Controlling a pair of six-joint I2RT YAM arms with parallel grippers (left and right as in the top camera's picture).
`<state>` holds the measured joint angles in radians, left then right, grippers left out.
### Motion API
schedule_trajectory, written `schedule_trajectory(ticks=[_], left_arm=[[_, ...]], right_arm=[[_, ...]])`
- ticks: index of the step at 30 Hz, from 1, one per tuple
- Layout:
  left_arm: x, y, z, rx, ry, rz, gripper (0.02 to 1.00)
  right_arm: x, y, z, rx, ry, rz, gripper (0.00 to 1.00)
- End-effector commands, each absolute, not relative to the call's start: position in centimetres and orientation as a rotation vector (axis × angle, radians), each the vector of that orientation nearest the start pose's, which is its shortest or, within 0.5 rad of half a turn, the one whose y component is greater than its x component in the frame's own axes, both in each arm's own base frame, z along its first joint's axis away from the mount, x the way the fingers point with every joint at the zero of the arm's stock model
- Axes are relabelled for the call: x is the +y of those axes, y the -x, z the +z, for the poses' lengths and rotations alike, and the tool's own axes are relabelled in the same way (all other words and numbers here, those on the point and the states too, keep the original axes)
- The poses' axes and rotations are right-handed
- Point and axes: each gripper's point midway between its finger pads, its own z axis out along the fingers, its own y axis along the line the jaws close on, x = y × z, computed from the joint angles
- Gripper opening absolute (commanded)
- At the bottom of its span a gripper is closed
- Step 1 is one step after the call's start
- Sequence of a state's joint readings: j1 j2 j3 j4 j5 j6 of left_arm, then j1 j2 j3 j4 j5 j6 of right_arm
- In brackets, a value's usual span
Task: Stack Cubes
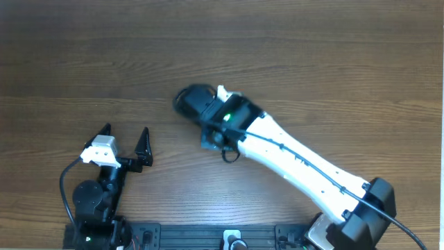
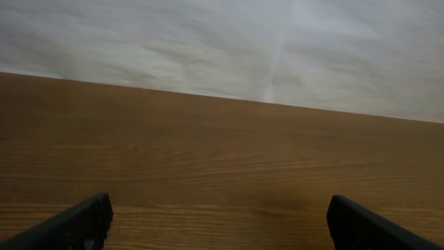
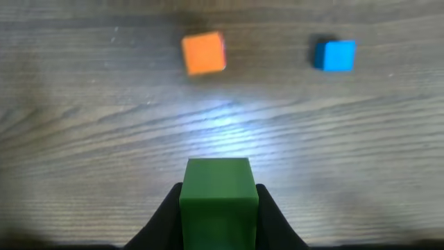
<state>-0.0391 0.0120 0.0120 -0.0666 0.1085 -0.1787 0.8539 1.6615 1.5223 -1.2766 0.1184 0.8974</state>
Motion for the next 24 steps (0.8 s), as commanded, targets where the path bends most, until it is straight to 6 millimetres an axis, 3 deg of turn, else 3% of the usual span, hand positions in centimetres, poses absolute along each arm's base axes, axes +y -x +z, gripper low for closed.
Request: schedule_trajectory(ticks=[1, 8, 24], left_arm=[[-2.9, -24.4, 15.9, 1.640, 0.018, -0.245, 0.996], [-2.9, -24.4, 15.9, 1.640, 0.018, -0.245, 0.998], [-2.9, -24.4, 15.9, 1.640, 0.018, -0.245, 1.000]], right_arm=[[24.1, -25.2, 15.6, 2.972, 0.026, 0.065, 0.009], [25.2, -27.2, 14.1, 3.011, 0.107, 0.056, 0.009], [25.7, -28.7, 10.6, 3.077, 0.092, 0.044, 0.012]])
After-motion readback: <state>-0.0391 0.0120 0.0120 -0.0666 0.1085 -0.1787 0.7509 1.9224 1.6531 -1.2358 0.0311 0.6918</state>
